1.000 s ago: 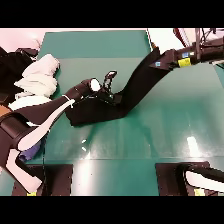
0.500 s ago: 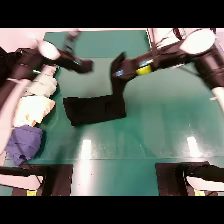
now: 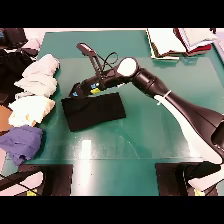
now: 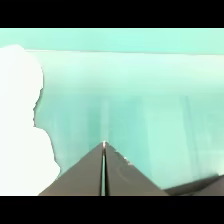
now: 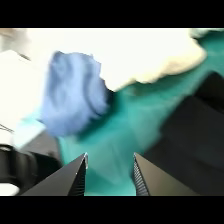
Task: Fold the shirts.
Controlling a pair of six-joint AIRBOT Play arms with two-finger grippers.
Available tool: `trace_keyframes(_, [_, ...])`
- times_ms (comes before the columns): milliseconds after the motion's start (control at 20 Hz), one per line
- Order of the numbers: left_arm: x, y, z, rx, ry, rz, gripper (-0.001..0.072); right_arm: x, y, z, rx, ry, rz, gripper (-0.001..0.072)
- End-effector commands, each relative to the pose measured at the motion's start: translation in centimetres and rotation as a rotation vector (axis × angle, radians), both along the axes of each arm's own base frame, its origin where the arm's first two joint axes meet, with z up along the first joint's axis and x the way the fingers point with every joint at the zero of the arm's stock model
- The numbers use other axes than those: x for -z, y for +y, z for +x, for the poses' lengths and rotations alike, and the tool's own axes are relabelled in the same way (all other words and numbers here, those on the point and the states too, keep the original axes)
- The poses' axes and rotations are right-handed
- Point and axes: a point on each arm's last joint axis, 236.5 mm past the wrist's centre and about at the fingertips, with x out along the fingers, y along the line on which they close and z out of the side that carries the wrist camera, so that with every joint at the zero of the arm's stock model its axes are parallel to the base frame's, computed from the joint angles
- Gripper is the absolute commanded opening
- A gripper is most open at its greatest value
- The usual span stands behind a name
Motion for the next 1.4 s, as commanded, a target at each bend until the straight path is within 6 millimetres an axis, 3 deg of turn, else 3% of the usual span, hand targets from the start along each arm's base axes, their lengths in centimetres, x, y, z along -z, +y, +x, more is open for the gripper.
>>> trace_keyframes(0, [0.3,-0.5,-0.9,0.015,0.022,-0.021,0.0027,4.2,-6.9,3.2,0.129,0.0,-0.189,0.0337])
trace_keyframes(150, [1.6,-3.9,-1.0,0.093,0.041,-0.016,0.0027,9.2,-17.0,5.5,0.321,0.131,-0.3,0.0369])
trace_keyframes(200, [1.9,-5.1,-1.0,0.119,0.042,-0.017,0.0027,11.1,-20.1,5.9,0.381,0.189,-0.324,0.0523])
trace_keyframes(250, [2.2,-6.6,-1.0,0.147,0.038,-0.018,0.0027,12.8,-22.4,6.1,0.429,0.256,-0.33,0.0584])
trace_keyframes(300, [2.5,-7.8,-1.1,0.171,0.036,-0.02,0.0027,14.4,-24.4,6.2,0.473,0.328,-0.328,0.0584])
trace_keyframes(400, [3.3,-9.9,-1.4,0.218,0.046,-0.02,0.0027,17.2,-25.9,6.1,0.522,0.459,-0.303,0.0583])
trace_keyframes(450, [3.6,-10.7,-1.6,0.236,0.051,-0.018,0.0028,18.3,-25.6,5.9,0.518,0.502,-0.294,0.0582])
trace_keyframes(550, [4.0,-11.7,-1.8,0.266,0.05,-0.005,0.0027,19.6,-23.3,5.8,0.479,0.564,-0.239,0.058])
trace_keyframes(800, [3.9,-12.0,-1.9,0.275,0.044,-0.004,0.0027,21.4,-14.1,5.1,0.329,0.613,-0.19,0.0573])
trace_keyframes(850, [3.9,-12.0,-1.9,0.275,0.044,-0.005,0.0027,21.6,-12.4,5.1,0.307,0.618,-0.175,0.0537])
trace_keyframes(950, [3.9,-12.1,-1.9,0.276,0.047,-0.009,0.0028,21.8,-9.7,5.2,0.272,0.588,-0.17,0.0316])
trace_keyframes(1000, [3.9,-12.2,-1.9,0.278,0.048,-0.013,0.0028,21.8,-8.9,5.4,0.261,0.573,-0.168,0.0155])
trace_keyframes(1050, [3.9,-12.3,-2.0,0.278,0.05,-0.019,0.0027,21.6,-8.8,5.7,0.257,0.55,-0.172,0.0017])
trace_keyframes(1150, [3.8,-12.9,-2.2,0.29,0.054,-0.048,0.0027,20.6,-9.8,6.8,0.269,0.502,-0.178,0.0013])
trace_keyframes(1250, [3.9,-14.3,-2.8,0.325,0.061,-0.045,0.0027,18.9,-13.1,8.7,0.328,0.434,-0.193,0.0013])
trace_keyframes(1350, [4.0,-16.4,-3.7,0.38,0.062,-0.033,0.0027,16.8,-18.9,10.5,0.435,0.37,-0.209,0.0013])
